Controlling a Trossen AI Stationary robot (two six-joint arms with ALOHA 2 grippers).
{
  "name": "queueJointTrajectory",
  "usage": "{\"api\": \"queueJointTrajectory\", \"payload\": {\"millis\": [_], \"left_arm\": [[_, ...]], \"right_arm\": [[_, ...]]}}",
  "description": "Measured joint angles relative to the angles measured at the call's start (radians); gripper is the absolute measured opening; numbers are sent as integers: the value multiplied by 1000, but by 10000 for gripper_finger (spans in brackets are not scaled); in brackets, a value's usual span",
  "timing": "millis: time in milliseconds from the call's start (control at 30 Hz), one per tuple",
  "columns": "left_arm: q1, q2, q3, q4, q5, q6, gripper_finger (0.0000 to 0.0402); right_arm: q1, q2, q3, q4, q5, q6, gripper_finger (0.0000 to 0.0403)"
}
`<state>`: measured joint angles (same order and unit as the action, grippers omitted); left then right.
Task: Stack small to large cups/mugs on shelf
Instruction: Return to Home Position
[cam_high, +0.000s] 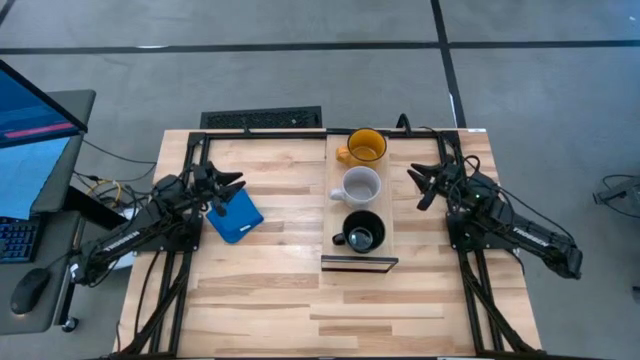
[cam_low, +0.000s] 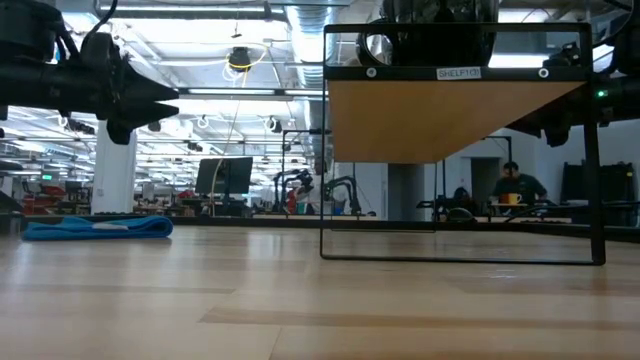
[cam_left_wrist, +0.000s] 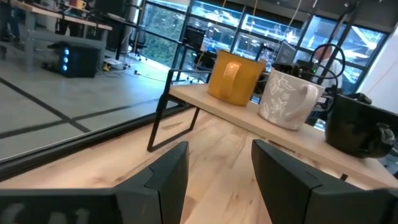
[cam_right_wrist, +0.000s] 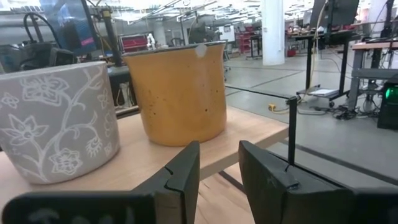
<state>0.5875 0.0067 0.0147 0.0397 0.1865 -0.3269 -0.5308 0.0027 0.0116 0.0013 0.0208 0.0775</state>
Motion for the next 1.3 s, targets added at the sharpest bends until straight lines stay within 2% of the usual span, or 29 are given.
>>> {"api": "queueJointTrajectory", "payload": {"millis": [500, 1300], "left_arm": [[0, 0, 1, -3, 11, -145, 167], [0, 0, 2, -5, -17, -149, 167]], "right_arm": [[0, 4, 0, 0, 2, -7, 133], [0, 4, 0, -1, 2, -7, 134]]}}
